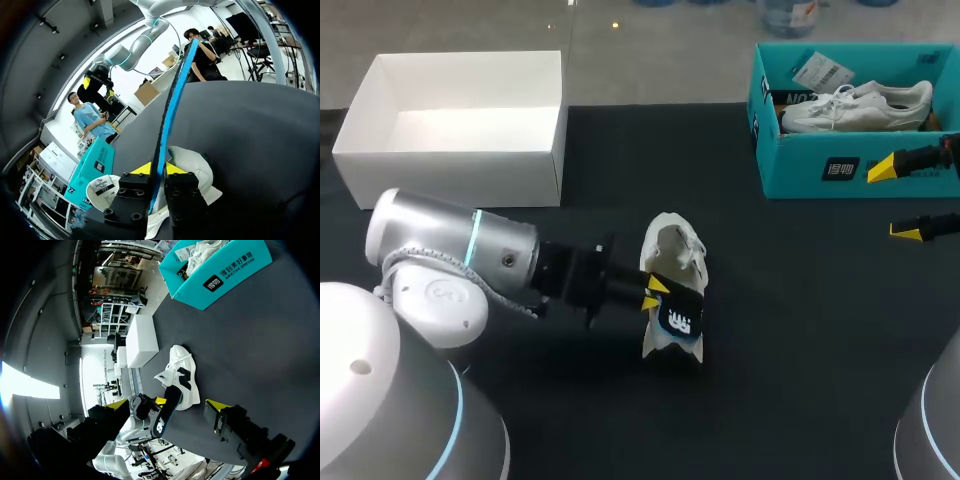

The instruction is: Take the shoe out of the shoebox, open the shoe tongue, remove and reinsert the insole, then place the shoe into the shoebox

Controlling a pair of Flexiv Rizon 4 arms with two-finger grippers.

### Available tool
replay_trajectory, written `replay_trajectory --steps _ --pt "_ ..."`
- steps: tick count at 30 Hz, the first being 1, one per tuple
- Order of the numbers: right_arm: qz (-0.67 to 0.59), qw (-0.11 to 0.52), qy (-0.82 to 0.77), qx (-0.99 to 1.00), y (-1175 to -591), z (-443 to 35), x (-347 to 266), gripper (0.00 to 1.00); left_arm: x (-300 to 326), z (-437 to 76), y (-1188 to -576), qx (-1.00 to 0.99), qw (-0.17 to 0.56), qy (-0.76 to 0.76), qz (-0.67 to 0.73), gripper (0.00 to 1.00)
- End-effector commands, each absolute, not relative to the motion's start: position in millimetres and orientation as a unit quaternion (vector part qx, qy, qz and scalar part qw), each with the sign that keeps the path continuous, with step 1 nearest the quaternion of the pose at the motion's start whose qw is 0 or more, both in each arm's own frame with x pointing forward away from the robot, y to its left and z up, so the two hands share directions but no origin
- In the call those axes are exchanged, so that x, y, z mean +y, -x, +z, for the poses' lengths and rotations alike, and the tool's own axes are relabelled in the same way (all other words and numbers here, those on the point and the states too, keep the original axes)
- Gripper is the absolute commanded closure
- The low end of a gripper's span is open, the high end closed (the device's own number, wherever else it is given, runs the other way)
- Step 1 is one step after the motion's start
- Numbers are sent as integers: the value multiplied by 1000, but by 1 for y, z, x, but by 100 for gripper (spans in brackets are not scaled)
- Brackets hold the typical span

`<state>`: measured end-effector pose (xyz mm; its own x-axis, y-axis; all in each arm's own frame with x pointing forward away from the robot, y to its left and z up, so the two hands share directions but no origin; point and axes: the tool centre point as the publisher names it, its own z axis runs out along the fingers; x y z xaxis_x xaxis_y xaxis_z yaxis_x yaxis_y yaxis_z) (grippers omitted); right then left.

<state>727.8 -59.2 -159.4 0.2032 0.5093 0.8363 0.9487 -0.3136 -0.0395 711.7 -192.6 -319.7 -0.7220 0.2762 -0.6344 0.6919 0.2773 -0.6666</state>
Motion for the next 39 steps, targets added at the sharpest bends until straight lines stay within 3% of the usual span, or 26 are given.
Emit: replay_trajectory --steps 1,20,22,23,25,29,33,36,37,39 --pt "-375 292 719 -507 -728 -160 -59 0 -198 -323 -715 778 202 -314 -505 100" --pt "-375 292 719 -507 -728 -160 -59 0 -196 -344 -727 806 204 -273 -485 100" --pt "-375 292 719 -507 -728 -160 -59 0 -196 -340 -726 803 207 -271 -489 62" --pt "-375 292 719 -507 -728 -160 -59 0 -195 -337 -726 802 207 -270 -492 52" --pt "-375 292 719 -507 -728 -160 -59 0 -193 -331 -724 798 211 -272 -494 51" --pt "-375 292 719 -507 -728 -160 -59 0 -189 -322 -718 792 213 -278 -499 54" --pt "-375 292 719 -507 -728 -160 -59 0 -188 -318 -712 789 210 -284 -503 64" --pt "-375 292 719 -507 -728 -160 -59 0 -188 -318 -709 787 209 -288 -503 75" --pt "-375 292 719 -507 -728 -160 -59 0 -189 -318 -708 787 209 -289 -504 95" --pt "-375 292 719 -507 -728 -160 -59 0 -189 -320 -707 787 205 -291 -503 100"
